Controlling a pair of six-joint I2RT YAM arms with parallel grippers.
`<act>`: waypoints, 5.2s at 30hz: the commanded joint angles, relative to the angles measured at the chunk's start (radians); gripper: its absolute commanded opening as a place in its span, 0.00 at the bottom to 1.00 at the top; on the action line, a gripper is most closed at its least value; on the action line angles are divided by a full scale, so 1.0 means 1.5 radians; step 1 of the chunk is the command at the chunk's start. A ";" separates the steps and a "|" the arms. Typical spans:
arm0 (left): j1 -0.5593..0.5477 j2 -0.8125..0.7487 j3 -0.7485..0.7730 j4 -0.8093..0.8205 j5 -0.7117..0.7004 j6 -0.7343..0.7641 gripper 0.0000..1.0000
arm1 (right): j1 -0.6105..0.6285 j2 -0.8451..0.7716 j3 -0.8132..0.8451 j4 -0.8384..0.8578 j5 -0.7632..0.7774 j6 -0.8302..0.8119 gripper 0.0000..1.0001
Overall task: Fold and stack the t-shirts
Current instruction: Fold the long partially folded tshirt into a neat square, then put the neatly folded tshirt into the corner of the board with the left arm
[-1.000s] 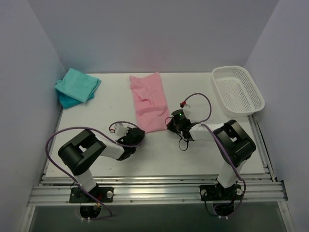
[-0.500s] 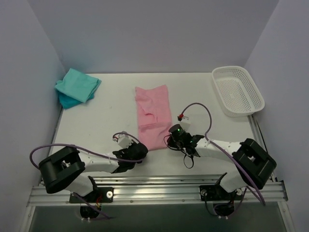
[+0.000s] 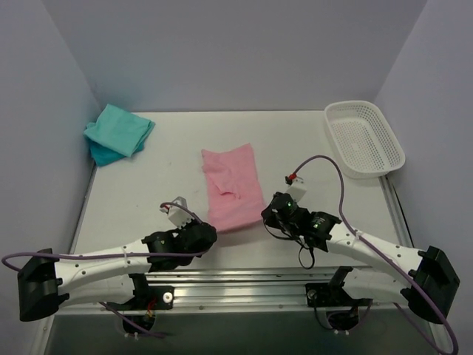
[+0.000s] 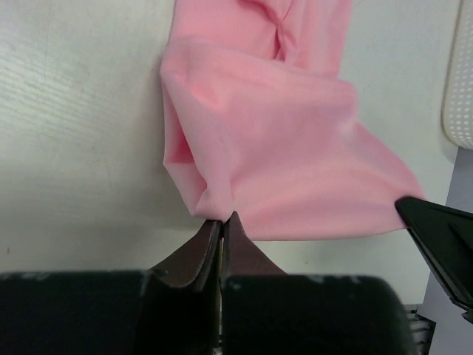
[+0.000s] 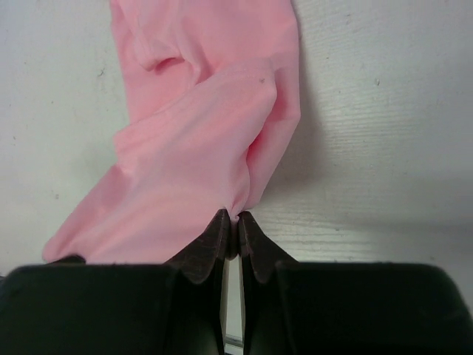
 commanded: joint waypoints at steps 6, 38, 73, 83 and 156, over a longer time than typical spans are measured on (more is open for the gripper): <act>0.034 0.044 0.158 -0.194 -0.146 0.122 0.02 | -0.008 0.098 0.116 -0.028 0.099 -0.039 0.00; 0.392 0.240 0.396 0.088 0.228 0.478 0.02 | -0.121 0.340 0.476 -0.084 0.078 -0.156 0.00; 0.532 0.427 0.536 0.138 0.504 0.525 0.02 | -0.186 0.468 0.635 -0.103 0.024 -0.217 0.00; 0.480 0.310 0.484 0.077 0.478 0.485 0.02 | -0.185 0.326 0.509 -0.104 0.030 -0.198 0.00; 0.642 0.696 0.596 0.134 0.620 0.506 0.90 | -0.343 0.237 0.410 -0.020 -0.076 -0.250 1.00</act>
